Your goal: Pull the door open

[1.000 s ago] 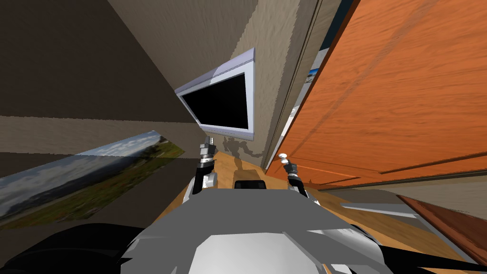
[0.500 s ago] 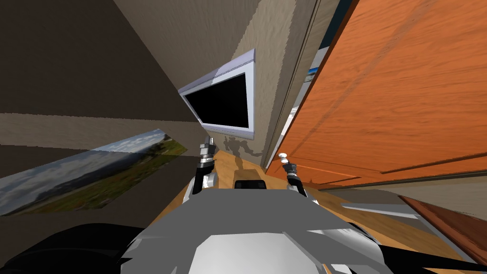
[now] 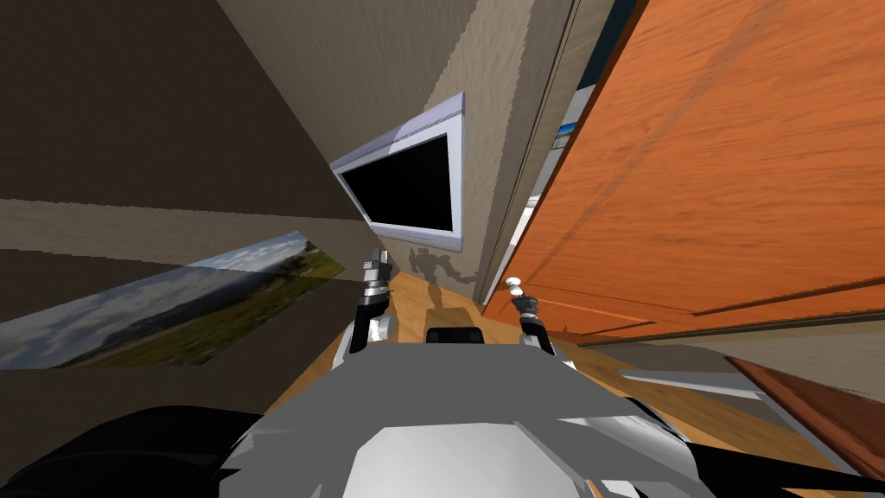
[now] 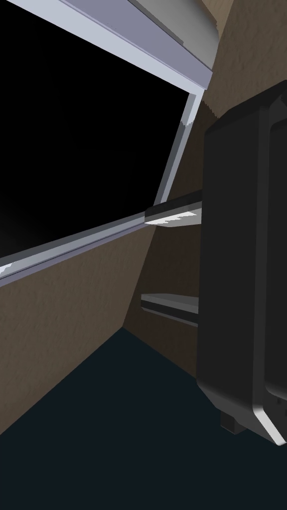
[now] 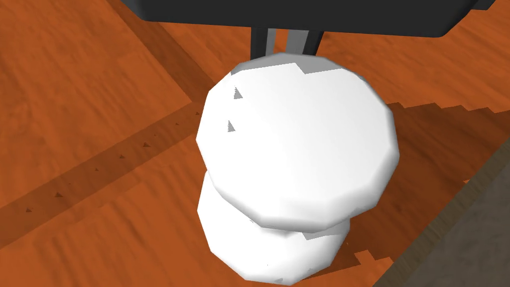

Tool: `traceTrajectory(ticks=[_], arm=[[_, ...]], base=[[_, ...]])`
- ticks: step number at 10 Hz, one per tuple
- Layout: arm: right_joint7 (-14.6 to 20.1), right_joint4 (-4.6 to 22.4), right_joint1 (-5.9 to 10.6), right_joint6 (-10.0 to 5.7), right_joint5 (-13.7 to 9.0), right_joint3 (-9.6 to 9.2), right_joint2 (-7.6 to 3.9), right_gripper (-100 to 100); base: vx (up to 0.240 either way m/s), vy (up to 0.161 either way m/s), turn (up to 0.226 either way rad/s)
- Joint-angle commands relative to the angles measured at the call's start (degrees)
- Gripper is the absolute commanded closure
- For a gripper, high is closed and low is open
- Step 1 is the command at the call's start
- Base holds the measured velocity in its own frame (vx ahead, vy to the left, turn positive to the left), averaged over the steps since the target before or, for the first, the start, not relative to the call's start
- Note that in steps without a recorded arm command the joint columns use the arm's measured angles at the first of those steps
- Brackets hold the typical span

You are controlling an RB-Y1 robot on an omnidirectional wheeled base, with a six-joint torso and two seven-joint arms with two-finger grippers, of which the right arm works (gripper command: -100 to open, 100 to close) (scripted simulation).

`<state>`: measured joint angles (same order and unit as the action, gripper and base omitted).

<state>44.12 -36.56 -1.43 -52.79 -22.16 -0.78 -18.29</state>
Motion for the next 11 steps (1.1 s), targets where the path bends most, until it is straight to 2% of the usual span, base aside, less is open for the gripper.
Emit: traceTrajectory(ticks=[1, 3, 4, 7, 8, 9, 11], arm=[[1.60, -1.55, 0.61, -0.34, -0.44, -0.53, -0.03, 100], [5.32, -1.58, 1.08, 0.19, -2.56, -1.84, -0.11, 100], [6.45, 0.71, 1.20, 0.34, -3.00, -1.75, 0.33, -100], [10.32, -0.94, 1.18, 1.30, -4.96, -2.44, 1.37, -100], [10.32, -0.94, 1.18, 1.30, -4.96, -2.44, 1.37, -100], [12.75, -1.98, 1.16, 1.90, -6.18, -2.87, 2.02, -100], [15.37, -3.11, 1.14, 2.54, -7.51, -3.34, 2.73, -100]], base=[[-0.051, -0.010, 0.035], [-0.065, -0.017, 0.065], [-0.094, -0.044, 0.009], [-0.126, -0.008, 0.034], [-0.064, 0.035, 0.023], [-0.091, 0.015, 0.044], [-0.103, -0.003, 0.032]])
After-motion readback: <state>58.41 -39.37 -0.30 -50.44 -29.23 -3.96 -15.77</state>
